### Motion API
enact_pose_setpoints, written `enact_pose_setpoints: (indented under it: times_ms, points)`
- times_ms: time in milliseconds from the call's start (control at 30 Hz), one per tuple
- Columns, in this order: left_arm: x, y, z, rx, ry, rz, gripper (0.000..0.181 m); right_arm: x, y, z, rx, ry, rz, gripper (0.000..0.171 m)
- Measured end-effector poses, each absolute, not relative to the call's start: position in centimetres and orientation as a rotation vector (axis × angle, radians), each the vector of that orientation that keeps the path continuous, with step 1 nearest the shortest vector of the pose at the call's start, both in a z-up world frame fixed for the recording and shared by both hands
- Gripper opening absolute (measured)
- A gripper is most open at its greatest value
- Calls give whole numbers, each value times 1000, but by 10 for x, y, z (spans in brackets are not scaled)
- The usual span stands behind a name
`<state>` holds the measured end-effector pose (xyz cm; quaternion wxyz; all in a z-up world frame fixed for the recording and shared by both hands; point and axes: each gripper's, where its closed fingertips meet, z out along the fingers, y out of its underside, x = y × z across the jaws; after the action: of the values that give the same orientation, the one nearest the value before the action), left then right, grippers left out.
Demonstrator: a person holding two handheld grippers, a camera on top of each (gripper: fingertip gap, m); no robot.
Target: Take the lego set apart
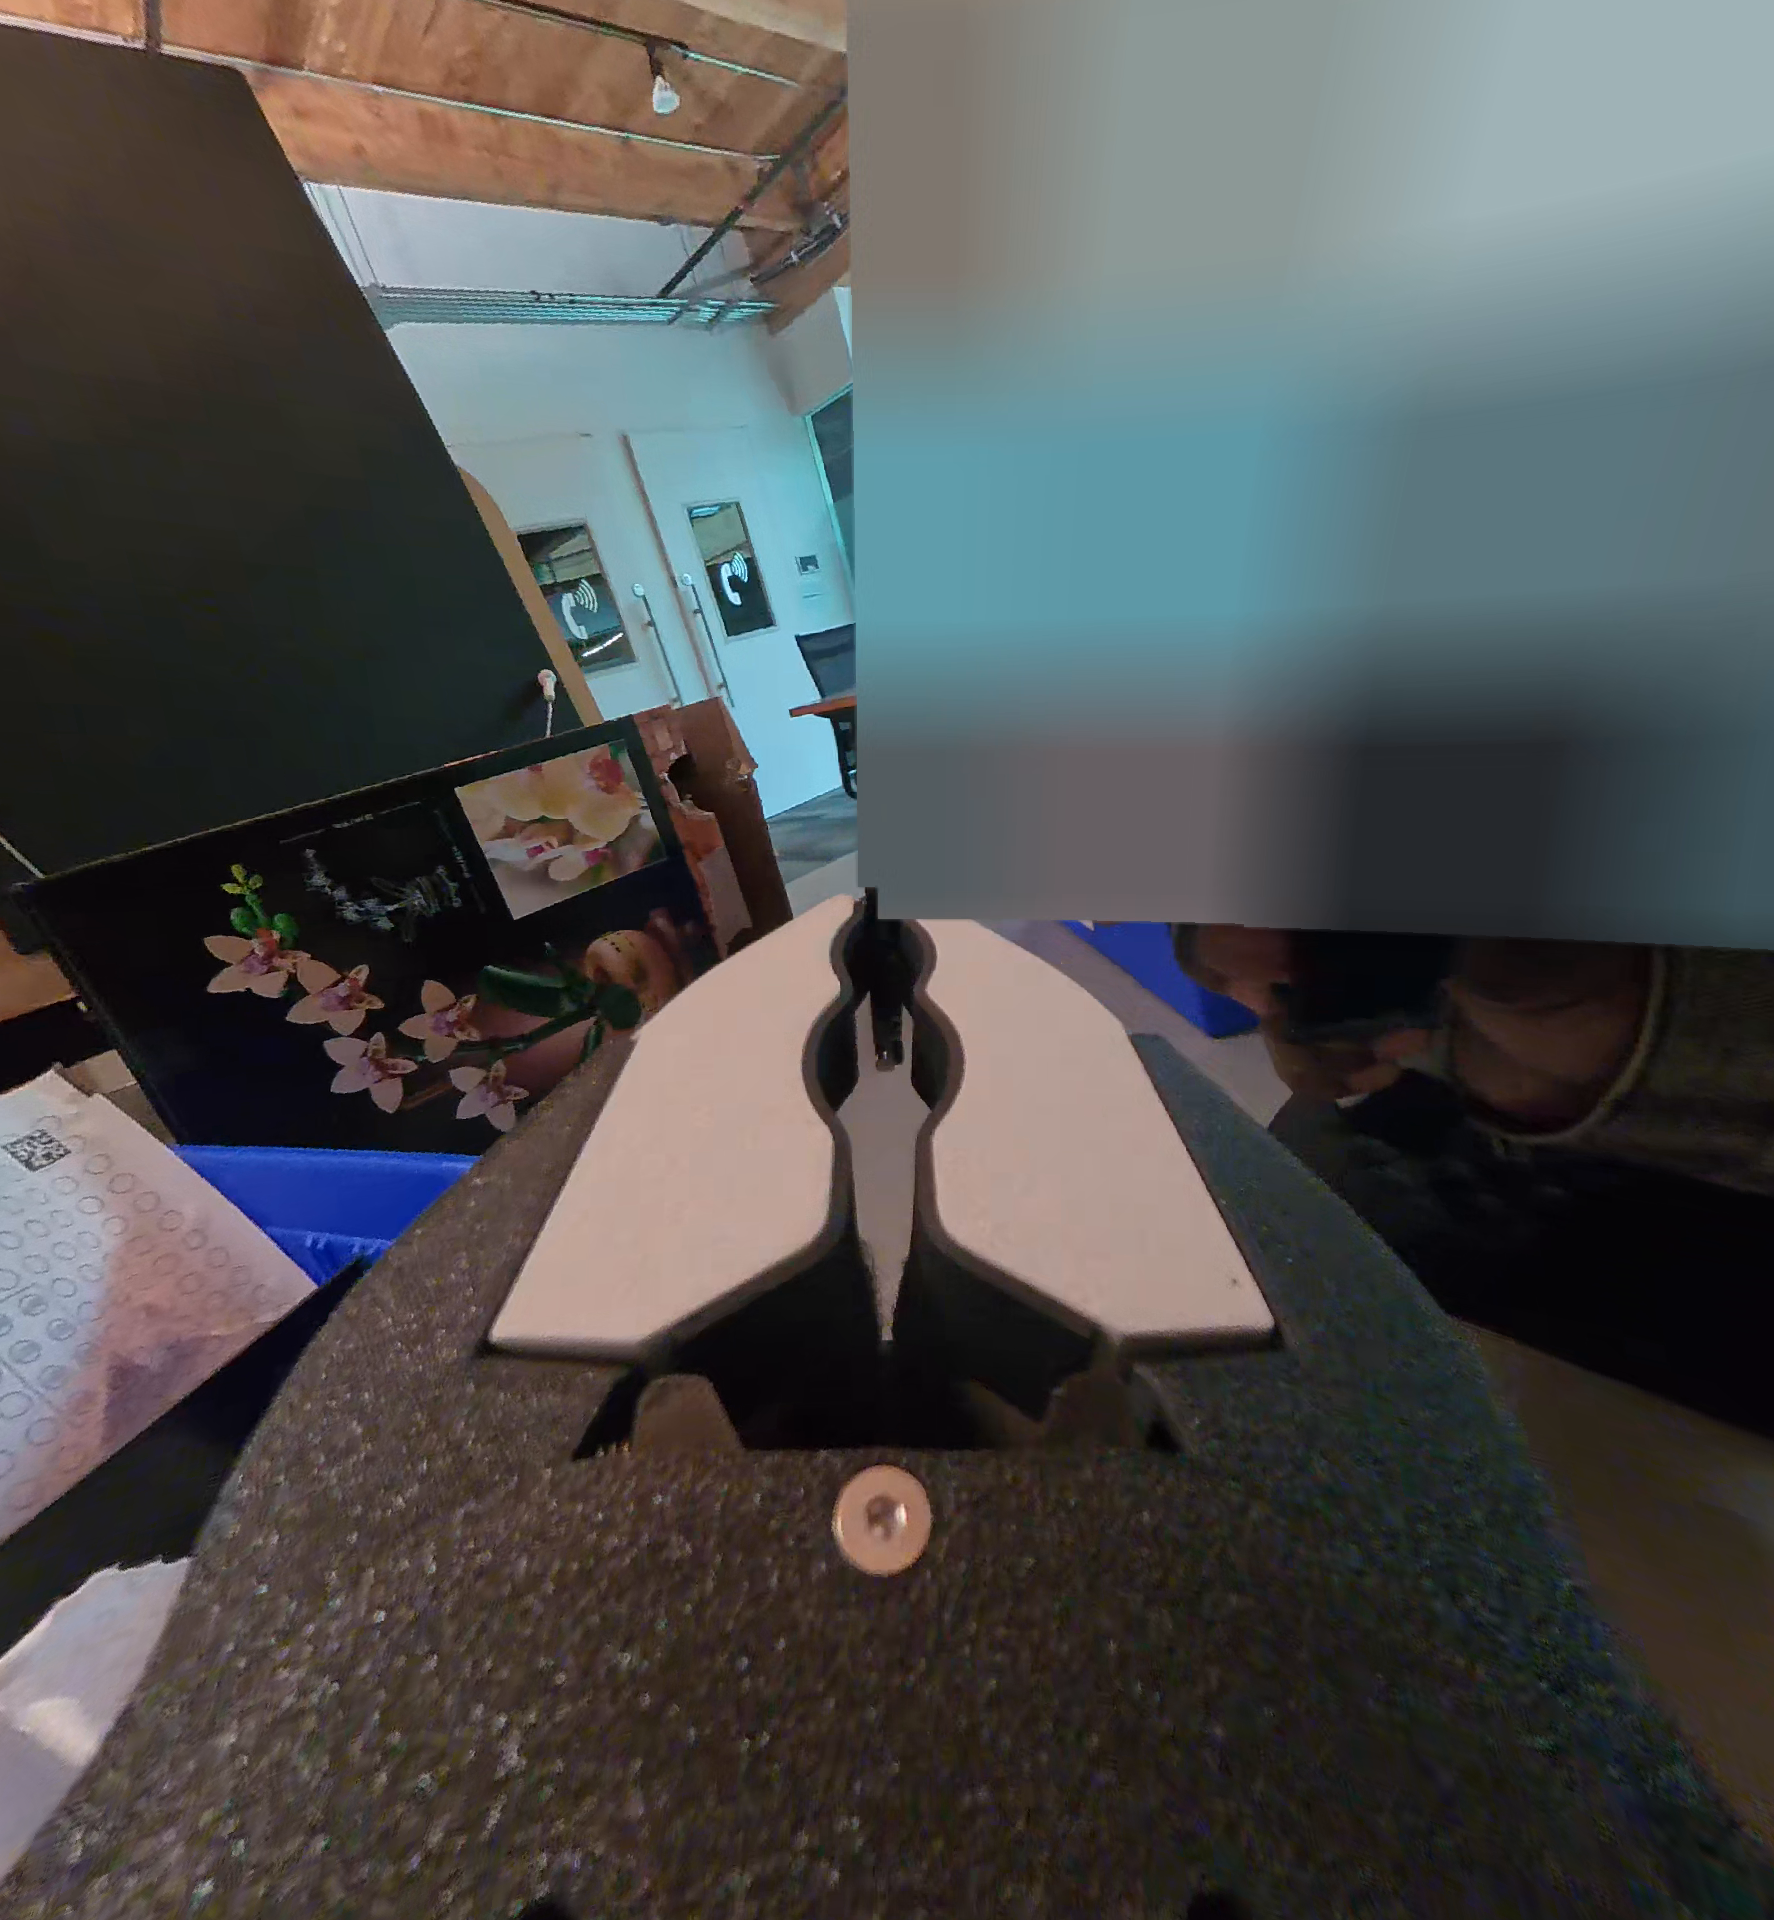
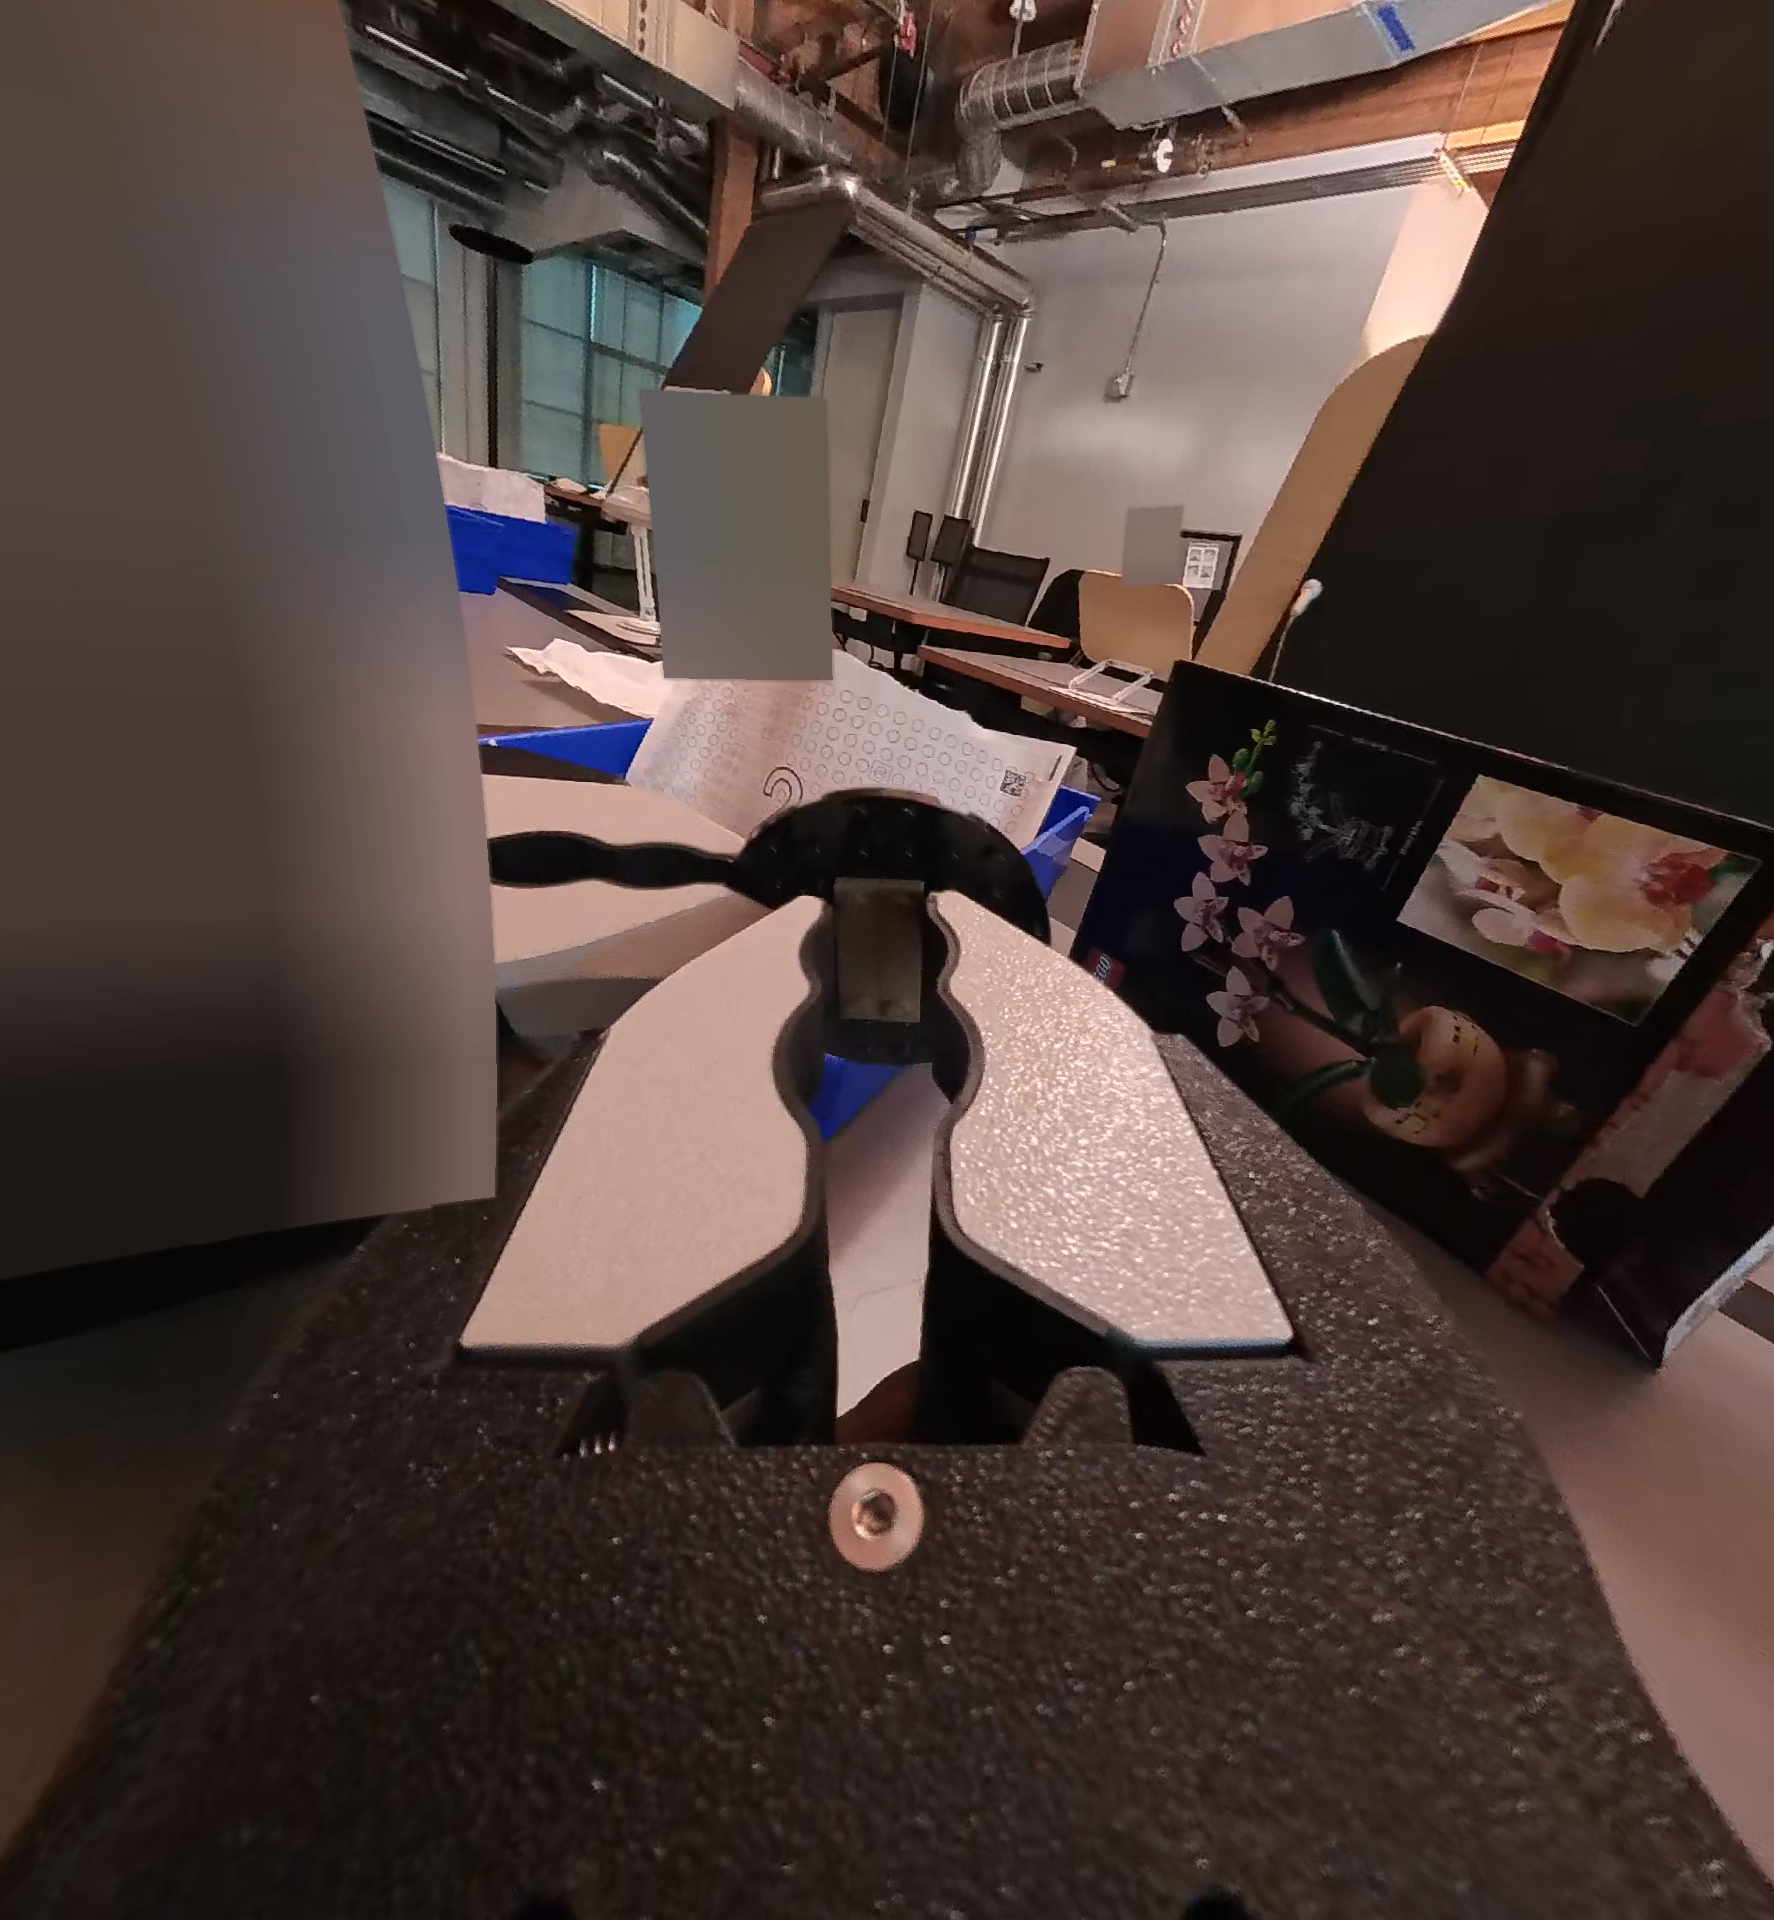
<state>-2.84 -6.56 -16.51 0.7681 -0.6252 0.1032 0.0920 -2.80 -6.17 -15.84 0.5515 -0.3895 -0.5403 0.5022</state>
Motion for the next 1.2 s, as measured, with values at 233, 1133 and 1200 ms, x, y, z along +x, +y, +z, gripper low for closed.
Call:
enact_pose_setpoints:
  times_ms: [233,1133,1200]
  points:
    - [-29,-64,-169,-1383,265,307,4,-28,-59,-162,-961,-1277,1147,14]
    - [-34,-64,-168,-1397,165,145,4,-28,-62,-159,-934,-1274,1175,18]
    - [-31,-63,-169,-1400,172,131,4,-28,-61,-159,-942,-1266,1156,18]
